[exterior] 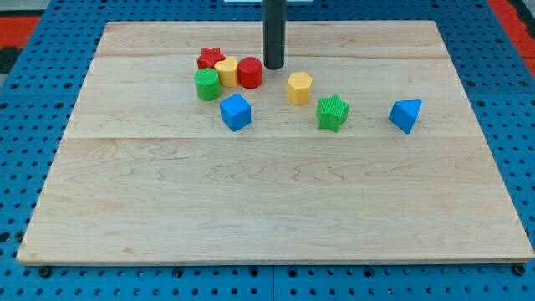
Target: Slide yellow hexagon closer to the blue cube
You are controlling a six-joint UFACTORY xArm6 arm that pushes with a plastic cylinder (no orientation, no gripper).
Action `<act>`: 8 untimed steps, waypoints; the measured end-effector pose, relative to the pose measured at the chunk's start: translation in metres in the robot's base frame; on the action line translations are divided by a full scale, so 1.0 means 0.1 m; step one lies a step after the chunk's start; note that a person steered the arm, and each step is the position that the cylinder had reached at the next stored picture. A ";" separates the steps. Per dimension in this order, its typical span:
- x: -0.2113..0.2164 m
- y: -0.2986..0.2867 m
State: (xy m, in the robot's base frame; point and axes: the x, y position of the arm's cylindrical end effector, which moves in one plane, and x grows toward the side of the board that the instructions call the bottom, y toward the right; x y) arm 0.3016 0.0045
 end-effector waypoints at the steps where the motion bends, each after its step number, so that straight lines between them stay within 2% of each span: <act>1: 0.12 -0.02; 3: 0.07 -0.06; 4: 0.08 1.05; 5: 0.33 1.48; 7: 0.42 0.42; 8: 0.48 0.31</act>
State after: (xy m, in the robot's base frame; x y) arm 0.3493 0.0353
